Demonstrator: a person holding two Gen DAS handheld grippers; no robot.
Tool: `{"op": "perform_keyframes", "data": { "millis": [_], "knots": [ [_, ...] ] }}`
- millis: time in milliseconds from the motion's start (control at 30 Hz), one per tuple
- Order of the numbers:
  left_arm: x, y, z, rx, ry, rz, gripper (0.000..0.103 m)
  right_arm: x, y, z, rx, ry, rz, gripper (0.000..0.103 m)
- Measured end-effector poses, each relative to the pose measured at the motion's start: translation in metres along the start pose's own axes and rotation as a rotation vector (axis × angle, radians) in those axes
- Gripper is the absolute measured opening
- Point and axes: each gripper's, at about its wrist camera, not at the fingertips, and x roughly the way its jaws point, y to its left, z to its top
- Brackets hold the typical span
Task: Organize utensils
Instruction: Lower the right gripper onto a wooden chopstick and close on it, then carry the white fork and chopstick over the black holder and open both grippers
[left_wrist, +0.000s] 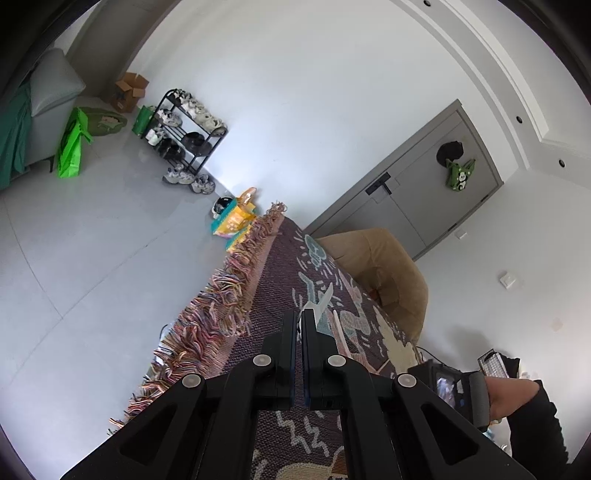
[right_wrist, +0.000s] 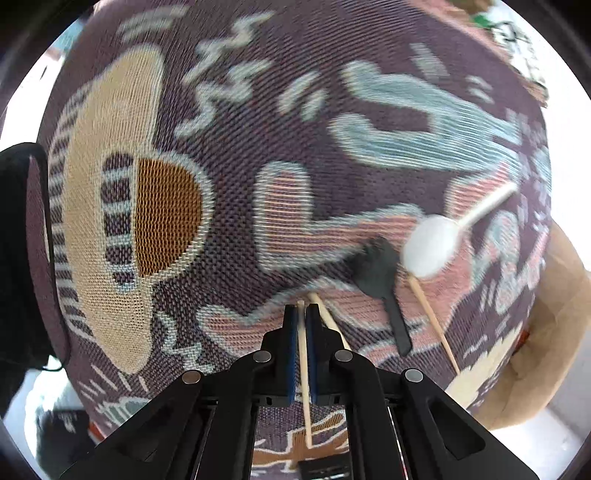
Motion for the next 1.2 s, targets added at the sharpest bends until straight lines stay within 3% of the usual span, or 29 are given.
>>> {"op": "perform_keyframes", "data": {
  "millis": [300,533,733,1033,1200],
  "knots": [
    [0.015,-0.043,-0.012,0.088,0.038,-0.043,0.001,-0.067,-0.019,-0.092,0.302,-0.356,-0.088,0.007],
    [0.036,-0.099,-0.028,0.195,0.093,-0.102,0.001,-0.11,-0.021,-0.18,0.554,-0.589,-0.238,0.006],
    [0.046,-0.146,-0.039,0.286,0.126,-0.146,0.001,-0.144,-0.013,-0.247,0.73,-0.722,-0.304,0.006],
    [0.05,-0.221,-0.052,0.429,0.139,-0.215,0.001,-0.206,0.007,-0.331,1.006,-0.905,-0.5,0.006],
    [0.049,-0.258,-0.06,0.509,0.145,-0.237,0.001,-0.217,0.009,-0.358,1.131,-0.933,-0.568,0.006]
  ]
}}
